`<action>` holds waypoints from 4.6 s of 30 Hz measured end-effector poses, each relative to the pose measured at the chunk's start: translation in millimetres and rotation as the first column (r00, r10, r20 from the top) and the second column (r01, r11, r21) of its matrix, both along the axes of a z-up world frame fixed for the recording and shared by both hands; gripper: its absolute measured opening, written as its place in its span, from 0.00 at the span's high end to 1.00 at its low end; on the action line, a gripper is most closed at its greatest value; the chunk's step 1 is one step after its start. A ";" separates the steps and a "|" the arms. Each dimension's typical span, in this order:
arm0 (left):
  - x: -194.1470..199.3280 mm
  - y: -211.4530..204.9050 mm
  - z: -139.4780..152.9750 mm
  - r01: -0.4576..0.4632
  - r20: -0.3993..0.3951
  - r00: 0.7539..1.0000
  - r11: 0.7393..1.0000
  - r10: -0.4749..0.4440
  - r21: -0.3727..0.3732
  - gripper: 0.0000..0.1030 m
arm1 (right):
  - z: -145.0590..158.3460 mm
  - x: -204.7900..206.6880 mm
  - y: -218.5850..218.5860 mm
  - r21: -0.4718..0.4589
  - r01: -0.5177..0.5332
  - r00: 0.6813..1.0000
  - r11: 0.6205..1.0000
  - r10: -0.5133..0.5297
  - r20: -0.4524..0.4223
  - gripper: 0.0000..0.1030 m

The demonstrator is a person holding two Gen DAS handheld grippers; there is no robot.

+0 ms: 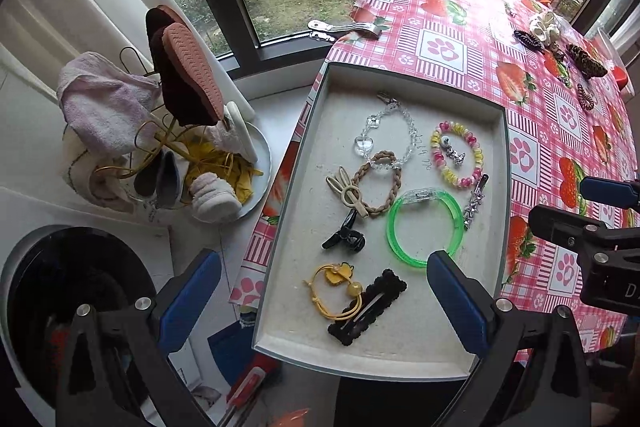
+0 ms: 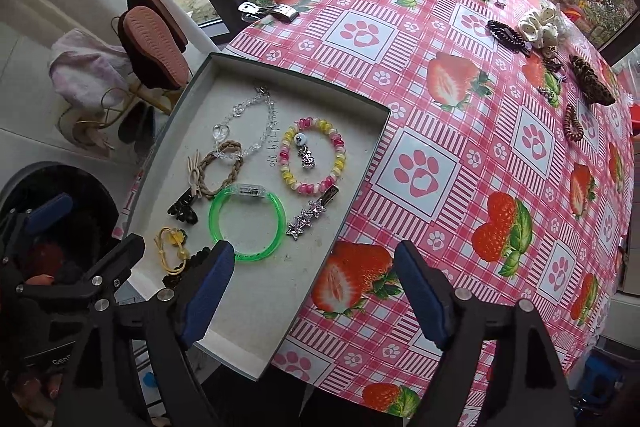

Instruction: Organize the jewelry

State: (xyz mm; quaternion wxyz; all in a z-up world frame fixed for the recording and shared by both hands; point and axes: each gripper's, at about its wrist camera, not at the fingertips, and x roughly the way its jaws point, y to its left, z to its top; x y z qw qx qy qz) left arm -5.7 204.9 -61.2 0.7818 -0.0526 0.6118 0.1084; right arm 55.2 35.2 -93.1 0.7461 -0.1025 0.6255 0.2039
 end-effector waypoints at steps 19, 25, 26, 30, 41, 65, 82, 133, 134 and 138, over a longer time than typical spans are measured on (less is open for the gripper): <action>-44.9 13.1 24.5 -0.046 0.005 0.999 0.999 0.046 -0.020 0.00 | 29.0 -33.1 17.4 -0.008 -0.081 0.995 0.997 0.082 0.063 0.00; -55.2 19.1 27.1 -0.024 -0.003 1.000 1.000 0.024 -0.012 0.00 | 27.9 -42.1 27.4 -0.037 -0.082 0.994 0.996 0.084 0.066 0.00; -56.5 21.2 27.7 -0.026 -0.003 1.000 1.000 0.026 -0.009 0.00 | 28.2 -44.3 30.0 -0.038 -0.085 0.994 0.996 0.088 0.063 0.00; -62.1 33.0 28.1 -0.028 -0.014 1.000 1.000 0.028 -0.004 0.00 | 28.3 -54.2 41.7 -0.051 -0.087 0.994 0.995 0.090 0.064 0.00; -65.7 56.3 22.8 0.006 -0.068 0.998 1.000 -0.005 0.013 0.00 | 20.0 -68.2 65.1 -0.047 -0.065 0.995 0.997 0.068 0.070 0.00; -44.3 35.3 30.2 0.019 -0.062 0.998 1.000 -0.018 0.008 0.00 | 33.6 -50.1 48.2 -0.093 -0.070 0.994 0.993 0.078 0.081 0.00; -39.2 2.5 39.4 -0.034 -0.048 0.998 0.999 0.034 0.003 0.00 | 44.5 -37.4 19.1 -0.122 -0.135 0.986 0.983 0.145 0.084 0.00; -47.4 -5.0 32.7 -0.049 -0.061 0.997 0.999 0.048 -0.022 0.00 | 37.5 -43.8 14.0 -0.123 -0.164 0.984 0.979 0.171 0.052 0.00; -47.0 -5.0 33.0 -0.050 -0.060 0.997 0.998 0.049 -0.022 0.00 | 37.7 -43.5 14.2 -0.123 -0.165 0.984 0.979 0.173 0.052 0.00; -46.4 -4.8 32.4 -0.050 -0.060 0.997 0.999 0.048 -0.022 0.00 | 37.5 -43.4 14.1 -0.123 -0.170 0.983 0.978 0.178 0.053 0.00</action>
